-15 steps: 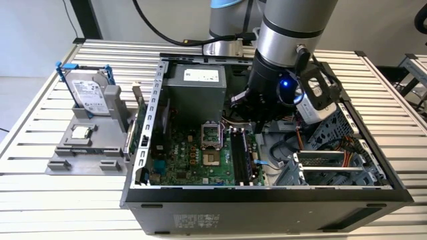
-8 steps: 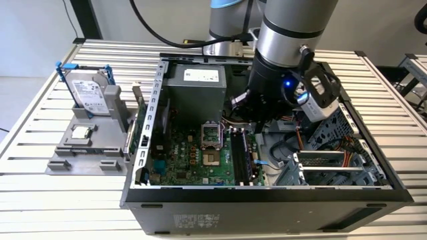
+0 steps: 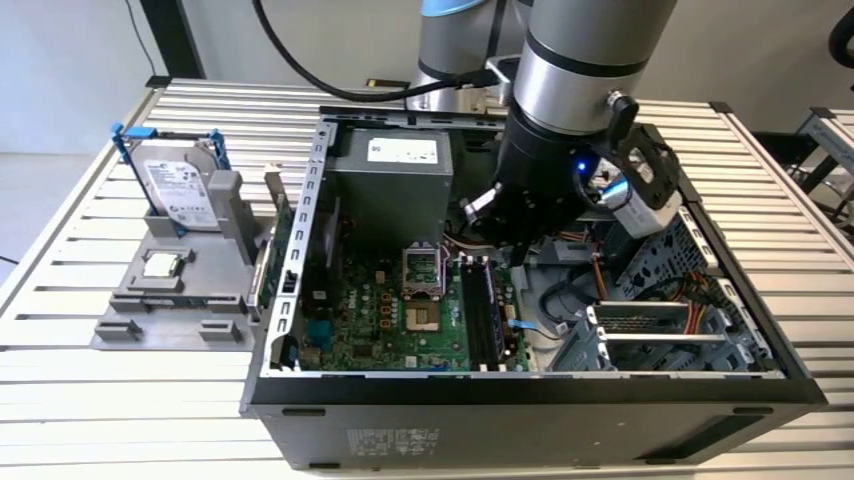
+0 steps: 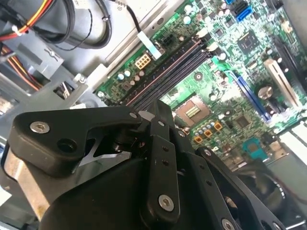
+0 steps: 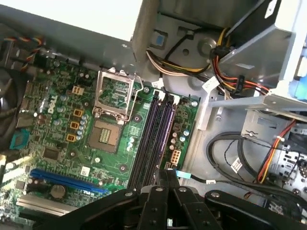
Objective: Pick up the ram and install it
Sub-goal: 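Press down the ram until it locks into place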
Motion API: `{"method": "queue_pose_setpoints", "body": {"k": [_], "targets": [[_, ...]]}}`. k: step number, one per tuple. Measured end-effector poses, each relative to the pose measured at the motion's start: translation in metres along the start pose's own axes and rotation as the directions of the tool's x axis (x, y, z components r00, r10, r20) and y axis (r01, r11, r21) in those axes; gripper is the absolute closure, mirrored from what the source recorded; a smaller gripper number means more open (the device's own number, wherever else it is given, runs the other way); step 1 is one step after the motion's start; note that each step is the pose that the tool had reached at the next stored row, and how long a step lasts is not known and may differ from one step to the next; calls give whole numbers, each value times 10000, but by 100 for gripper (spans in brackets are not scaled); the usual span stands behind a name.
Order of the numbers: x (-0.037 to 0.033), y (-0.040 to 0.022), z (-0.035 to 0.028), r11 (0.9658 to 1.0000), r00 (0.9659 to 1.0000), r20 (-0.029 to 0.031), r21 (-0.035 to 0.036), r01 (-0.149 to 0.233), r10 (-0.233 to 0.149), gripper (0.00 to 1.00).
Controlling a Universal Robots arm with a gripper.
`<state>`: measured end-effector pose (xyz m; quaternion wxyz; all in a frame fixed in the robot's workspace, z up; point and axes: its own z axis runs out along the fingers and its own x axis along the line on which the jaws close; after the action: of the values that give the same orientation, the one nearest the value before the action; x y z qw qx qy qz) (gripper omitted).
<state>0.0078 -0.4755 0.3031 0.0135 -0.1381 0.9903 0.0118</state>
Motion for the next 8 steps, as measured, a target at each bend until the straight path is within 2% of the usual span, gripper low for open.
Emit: {"method": "queue_pose_setpoints", "body": {"k": [4, 8], "targets": [[0, 0, 0, 9982, 9982, -11, -18, 592, -592, 100], [0, 0, 1, 9920, 9920, -22, -39, 1259, -1259, 100]]}}
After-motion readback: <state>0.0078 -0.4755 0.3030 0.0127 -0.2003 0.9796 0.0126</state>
